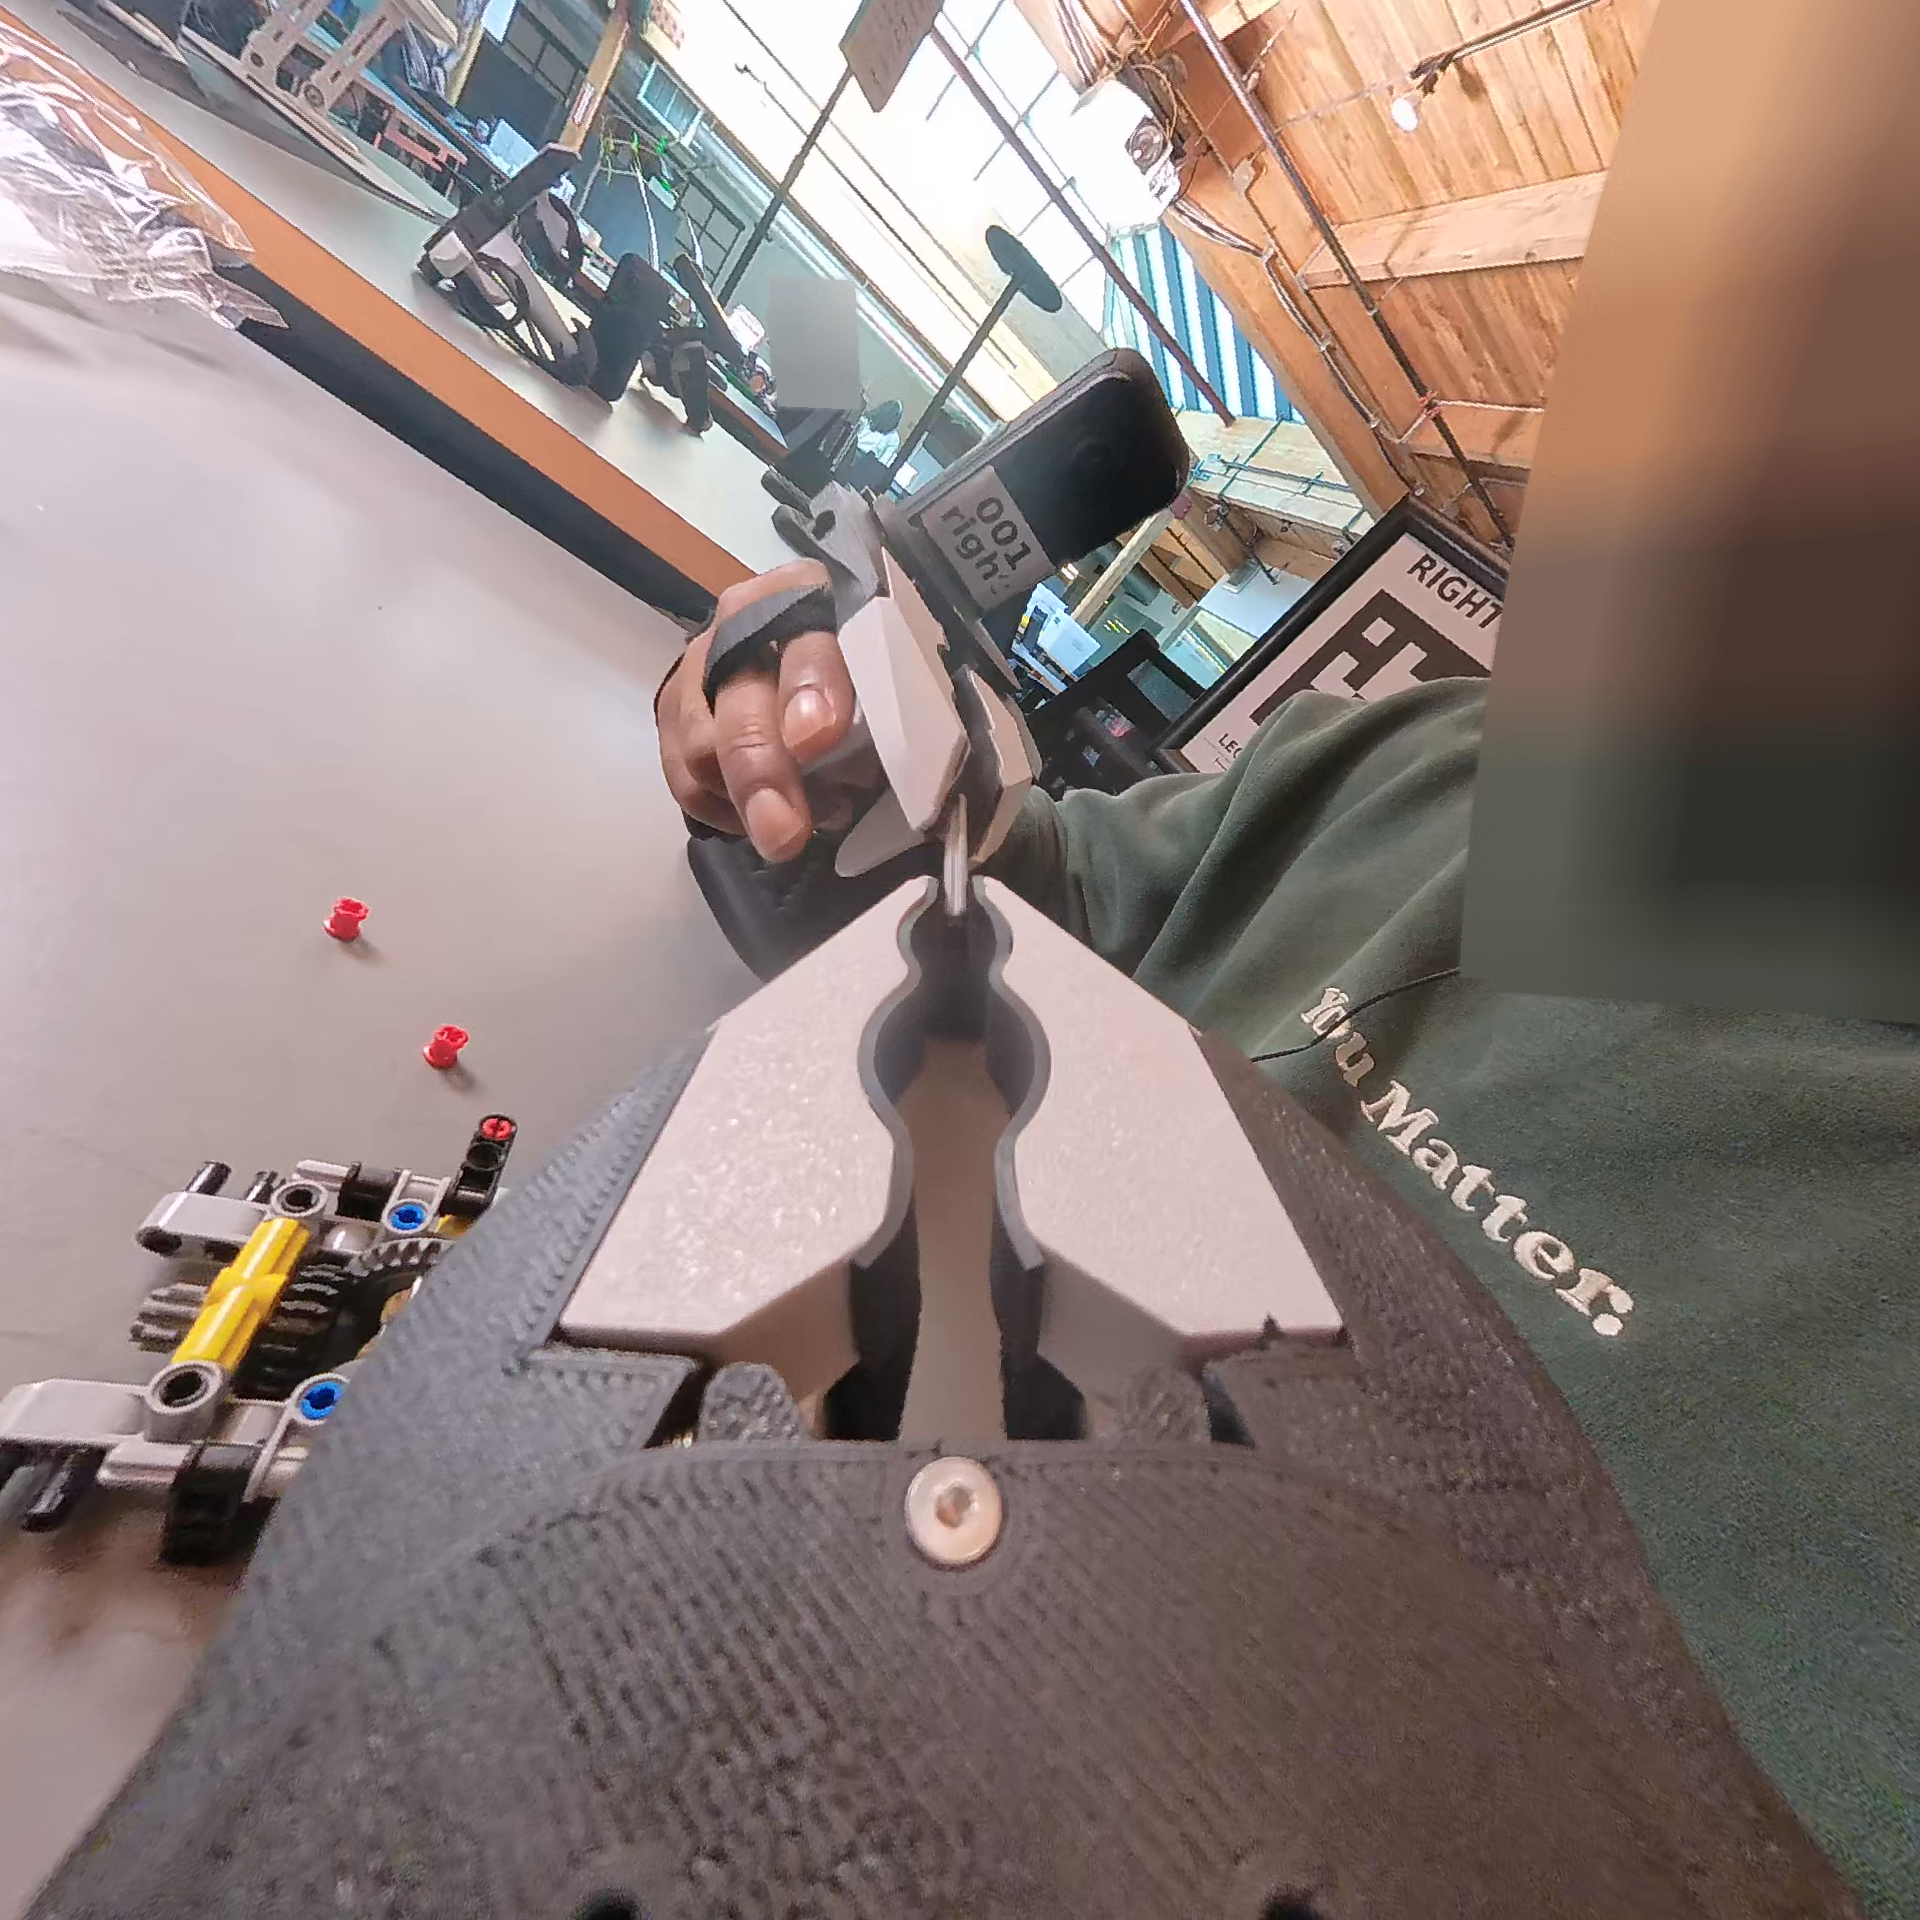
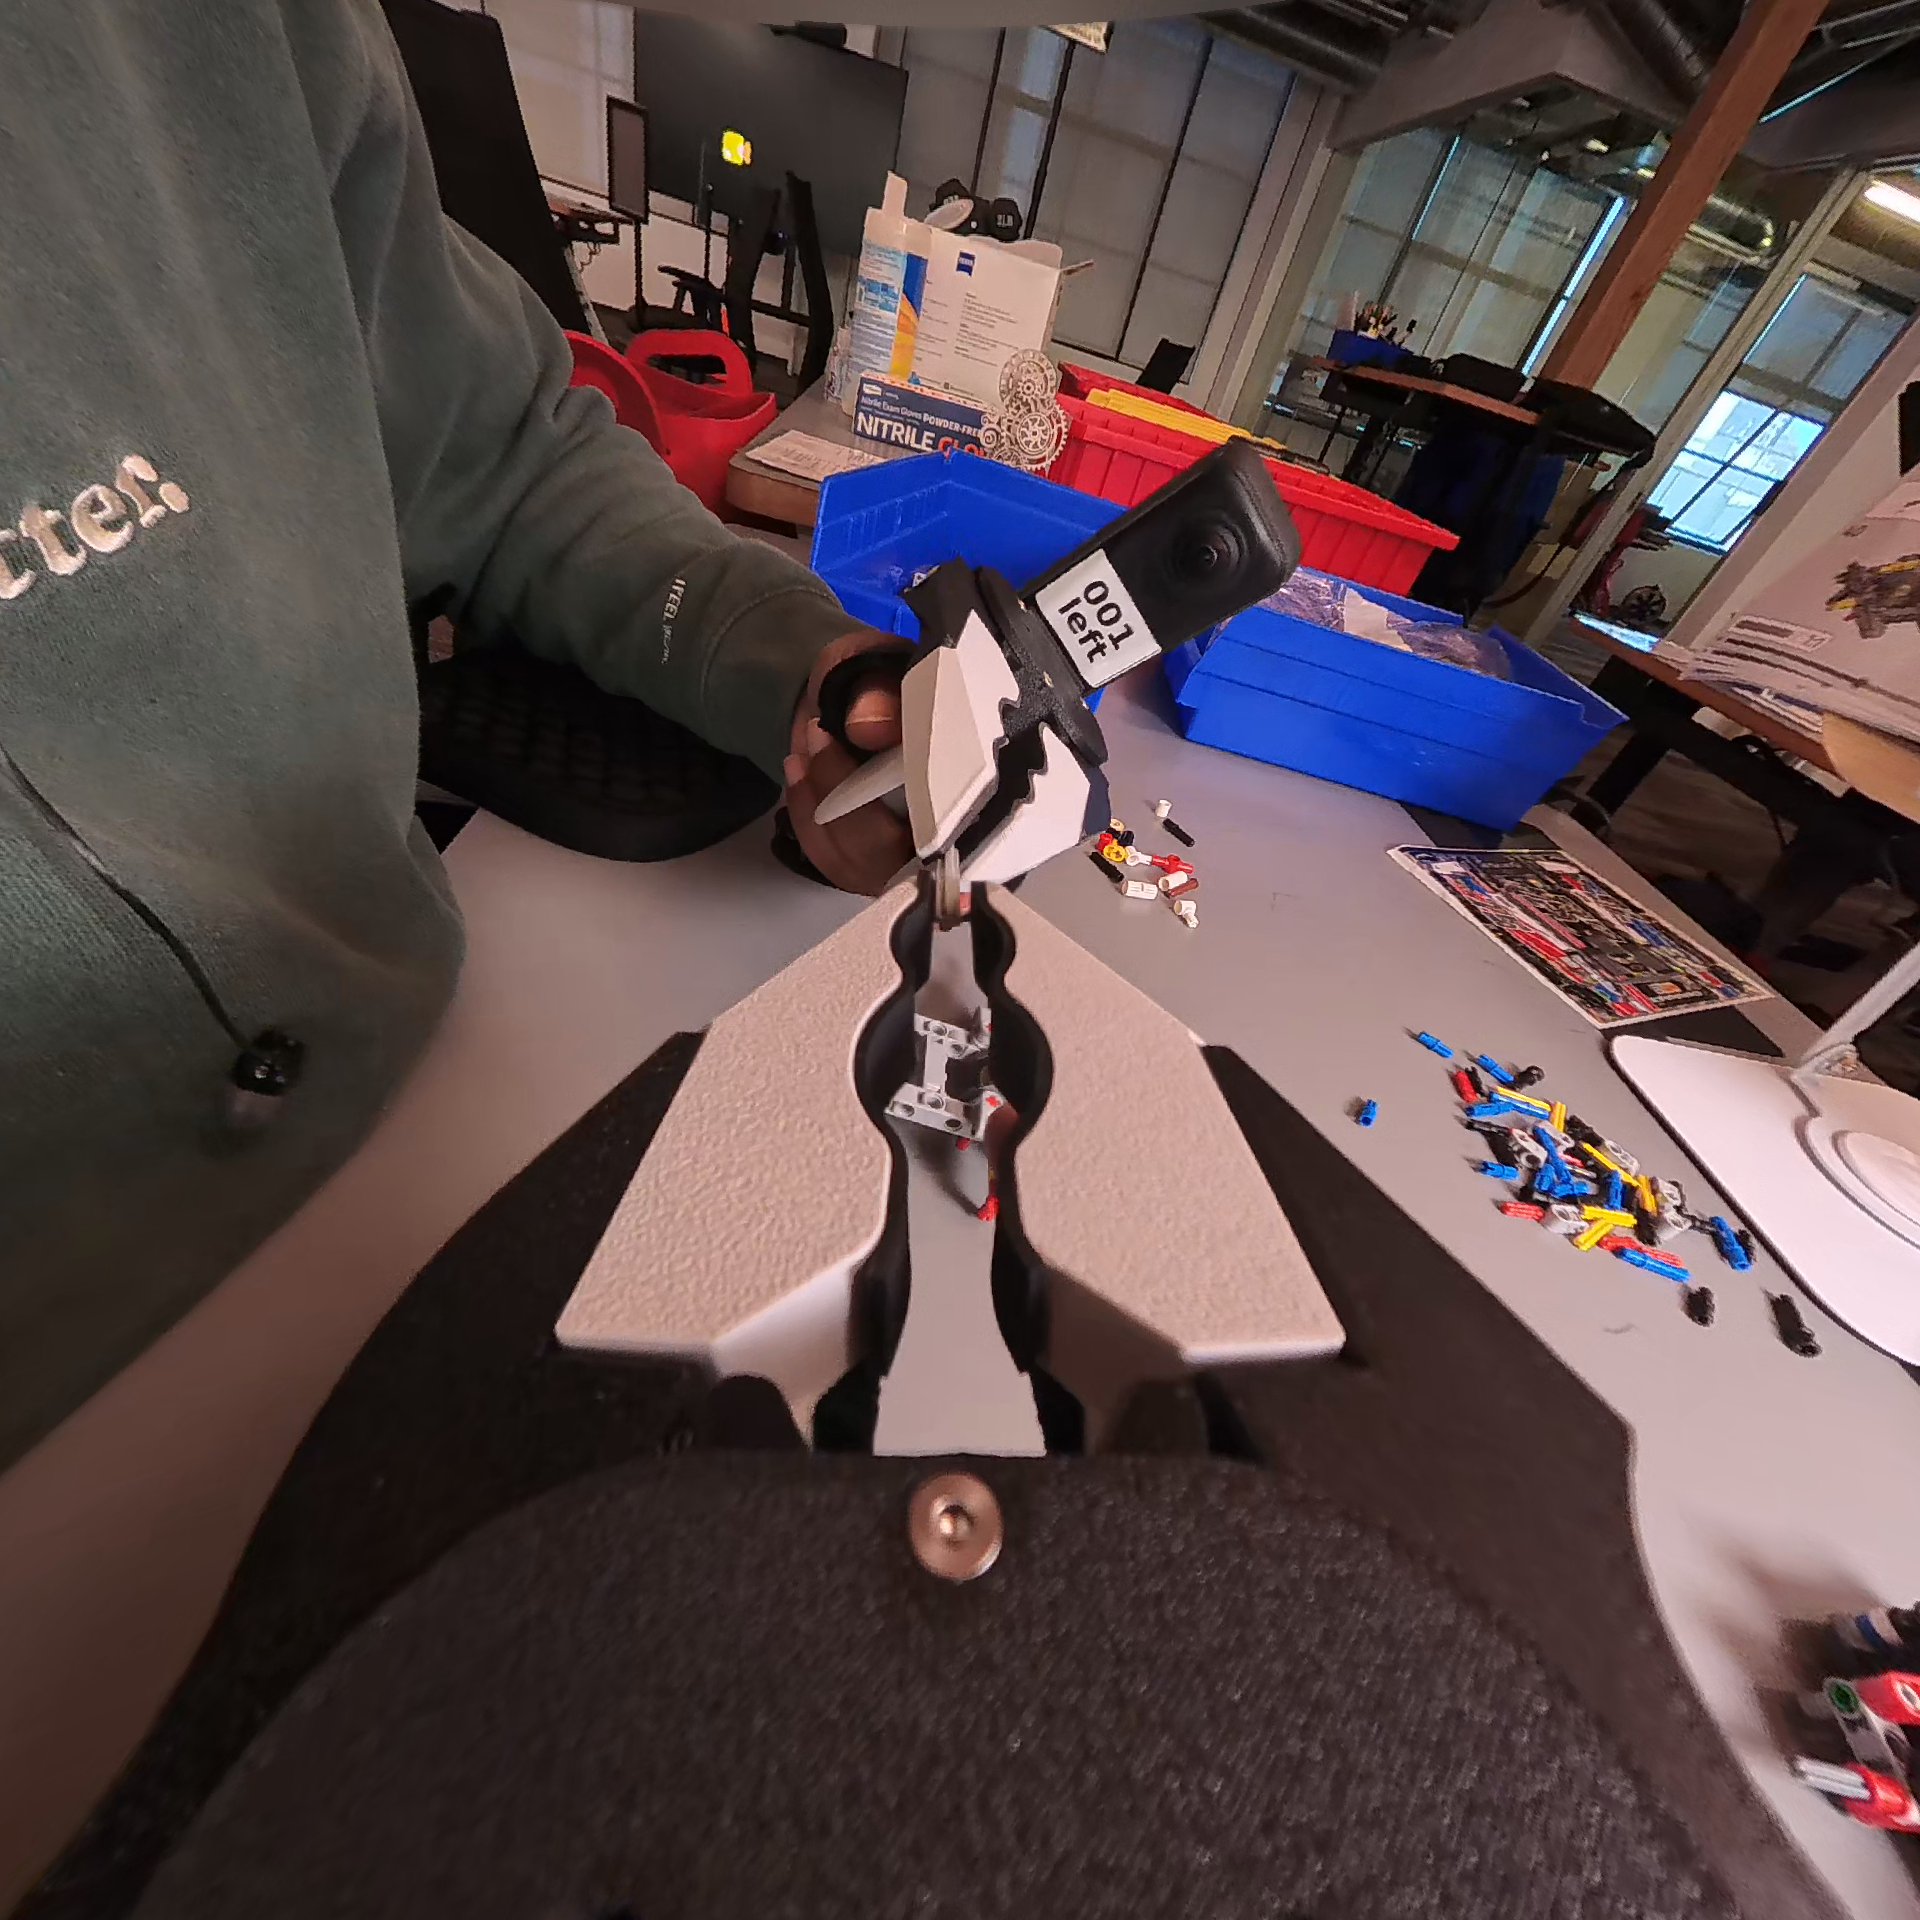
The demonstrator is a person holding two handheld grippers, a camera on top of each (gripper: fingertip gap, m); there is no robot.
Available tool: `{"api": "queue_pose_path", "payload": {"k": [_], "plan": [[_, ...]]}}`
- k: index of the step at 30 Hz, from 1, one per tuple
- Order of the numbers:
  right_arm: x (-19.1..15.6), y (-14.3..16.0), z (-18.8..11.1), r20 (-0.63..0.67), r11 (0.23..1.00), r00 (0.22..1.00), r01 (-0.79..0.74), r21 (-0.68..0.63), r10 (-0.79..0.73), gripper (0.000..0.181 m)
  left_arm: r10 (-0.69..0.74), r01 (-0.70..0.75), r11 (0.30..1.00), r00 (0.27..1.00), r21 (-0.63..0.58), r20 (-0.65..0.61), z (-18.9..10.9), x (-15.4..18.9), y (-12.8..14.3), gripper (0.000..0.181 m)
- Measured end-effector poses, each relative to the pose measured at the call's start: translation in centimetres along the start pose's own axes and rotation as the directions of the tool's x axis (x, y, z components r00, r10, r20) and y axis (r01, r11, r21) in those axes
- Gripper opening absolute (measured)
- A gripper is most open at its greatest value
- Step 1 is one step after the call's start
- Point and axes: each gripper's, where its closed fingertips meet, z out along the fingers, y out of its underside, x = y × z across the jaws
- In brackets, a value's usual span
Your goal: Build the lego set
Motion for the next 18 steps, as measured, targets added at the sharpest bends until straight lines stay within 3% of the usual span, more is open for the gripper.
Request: {"api": "queue_pose_path", "payload": {"k": [5, 8, 10, 13, 18], "plan": [[0.2, 0.4, 0.1, -0.002, 1.000, 1.000, -0.022, -0.019, 0.022, 0.003, 0.044, -0.043, 0.999, 0.998, -0.018, 0.051, -0.2, -0.5, -0.1, 0.001], [1.2, 0.9, -0.5, -0.031, 0.998, 0.998, -0.063, -0.027, 0.062, 0.003, 0.250, -0.218, 0.963, 0.940, -0.155, 0.230, -1.9, -2.5, -0.5, 0.020], [2.3, 1.7, -1.2, -0.064, 0.995, 0.994, -0.090, -0.051, 0.087, 0.003, 0.397, -0.298, 0.903, 0.854, -0.311, 0.337, -3.5, -4.0, -0.3, 0.039], [3.4, 2.9, -1.9, -0.102, 0.989, 0.989, -0.118, -0.091, 0.108, 0.003, 0.552, -0.258, 0.758, 0.744, -0.598, 0.378, -5.4, -6.5, 1.7, 0.062], [3.8, 4.4, -2.1, -0.128, 0.979, 0.986, -0.127, -0.158, 0.107, 0.003, 0.623, -0.135, 0.535, 0.730, -0.834, 0.282, -5.8, -8.8, 4.9, 0.073]]}}
